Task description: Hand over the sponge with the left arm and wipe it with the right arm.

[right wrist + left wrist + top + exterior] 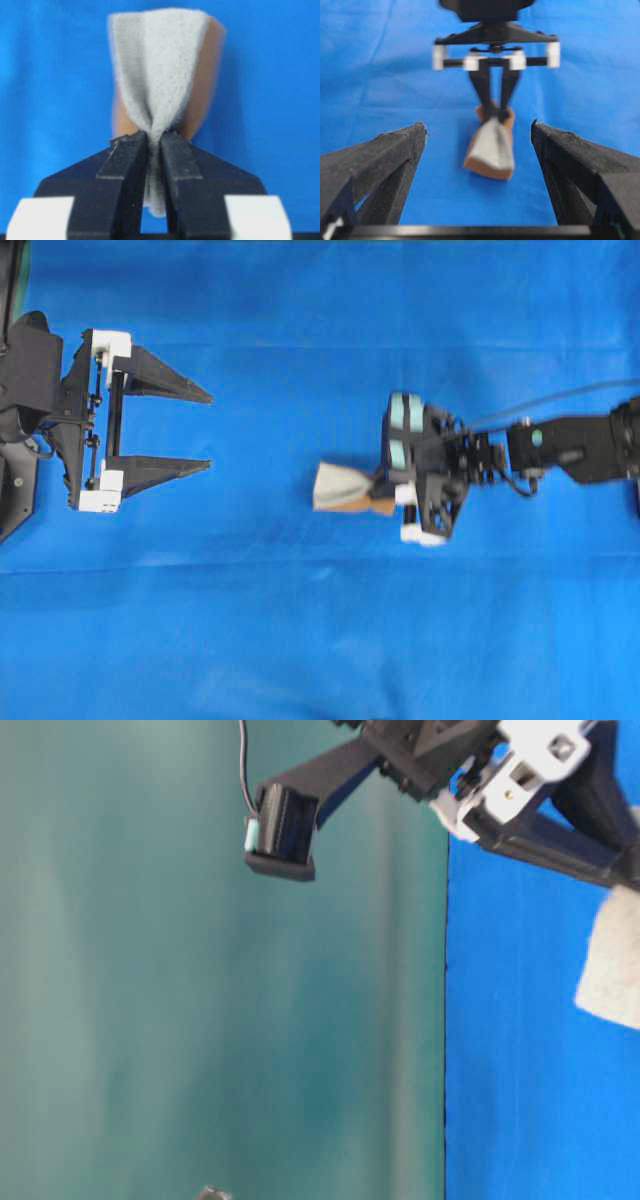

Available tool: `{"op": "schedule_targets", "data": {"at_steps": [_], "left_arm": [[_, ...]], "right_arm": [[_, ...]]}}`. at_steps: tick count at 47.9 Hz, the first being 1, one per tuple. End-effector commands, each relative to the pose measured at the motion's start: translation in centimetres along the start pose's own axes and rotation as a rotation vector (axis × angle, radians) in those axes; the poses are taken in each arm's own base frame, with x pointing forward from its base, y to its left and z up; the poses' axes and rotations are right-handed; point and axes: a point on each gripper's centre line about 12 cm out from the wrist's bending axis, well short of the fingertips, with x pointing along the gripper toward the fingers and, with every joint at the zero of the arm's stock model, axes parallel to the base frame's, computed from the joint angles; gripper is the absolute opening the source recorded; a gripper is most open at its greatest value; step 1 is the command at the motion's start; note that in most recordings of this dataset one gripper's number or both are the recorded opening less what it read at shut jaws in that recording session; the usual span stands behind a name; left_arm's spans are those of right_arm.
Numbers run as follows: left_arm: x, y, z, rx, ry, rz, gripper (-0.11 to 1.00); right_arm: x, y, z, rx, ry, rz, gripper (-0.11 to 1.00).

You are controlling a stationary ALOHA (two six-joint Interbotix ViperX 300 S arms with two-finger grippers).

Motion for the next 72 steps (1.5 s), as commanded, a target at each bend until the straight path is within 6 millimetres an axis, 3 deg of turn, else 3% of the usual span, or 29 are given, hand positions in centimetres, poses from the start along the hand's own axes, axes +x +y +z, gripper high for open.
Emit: {"op": "schedule_targets", "data": {"at_steps": [1, 11, 15, 21, 29, 53, 61, 72], "left_arm": [[0.0, 0.0, 0.6, 0.003, -0.022, -0.001, 0.84], [0.0, 0.0, 0.5, 0.003, -0.017, -0.001, 0.84], [0.1, 0.0, 0.5, 0.003, -0.015, -0.001, 0.84], [0.0, 0.0, 0.5, 0.003, -0.017, -0.001, 0.84], [0.0, 0.1, 0.5, 0.002, -0.017, 0.005, 0.84], [0.0, 0.2, 0.6, 0.002, -0.021, 0.006, 0.84], [0.1, 0.2, 0.6, 0.002, -0.021, 0.006, 0.84], [0.1, 0.2, 0.6, 0.002, -0.020, 0.006, 0.84]], "right_arm": [[-0.4, -3.2, 0.8, 0.014, -0.016, -0.059, 0.14], [-1.1, -9.3, 1.0, 0.042, -0.027, -0.171, 0.14], [-1.4, -10.6, 0.9, 0.048, -0.026, -0.195, 0.14], [-1.4, -10.7, 0.8, 0.050, -0.023, -0.197, 0.14], [-1.0, -8.7, 0.8, 0.036, -0.020, -0.159, 0.14], [-0.2, 4.6, 0.1, -0.001, -0.003, 0.085, 0.14], [-0.4, 6.3, 0.4, -0.020, -0.013, 0.116, 0.14], [-0.2, 4.9, 0.6, -0.012, -0.005, 0.088, 0.14]]}}
